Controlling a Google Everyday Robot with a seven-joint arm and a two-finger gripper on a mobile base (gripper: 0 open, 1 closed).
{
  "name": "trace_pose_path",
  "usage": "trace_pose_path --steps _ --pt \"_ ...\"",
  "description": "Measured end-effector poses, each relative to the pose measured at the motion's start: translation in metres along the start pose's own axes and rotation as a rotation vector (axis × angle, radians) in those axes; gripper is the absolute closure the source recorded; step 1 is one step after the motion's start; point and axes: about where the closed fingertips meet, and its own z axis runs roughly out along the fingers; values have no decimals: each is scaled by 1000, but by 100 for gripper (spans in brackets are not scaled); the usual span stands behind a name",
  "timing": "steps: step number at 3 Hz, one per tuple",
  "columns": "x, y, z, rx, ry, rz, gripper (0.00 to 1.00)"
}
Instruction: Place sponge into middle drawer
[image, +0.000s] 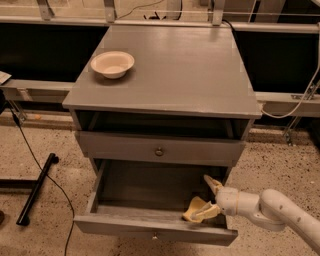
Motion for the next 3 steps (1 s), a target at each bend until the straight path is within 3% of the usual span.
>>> trace_pose_path --steps 1,3 --pt "-10 -1 -6 13 -17 -5 0" --pt "-32 -17 -67 112 -19 -19 0"
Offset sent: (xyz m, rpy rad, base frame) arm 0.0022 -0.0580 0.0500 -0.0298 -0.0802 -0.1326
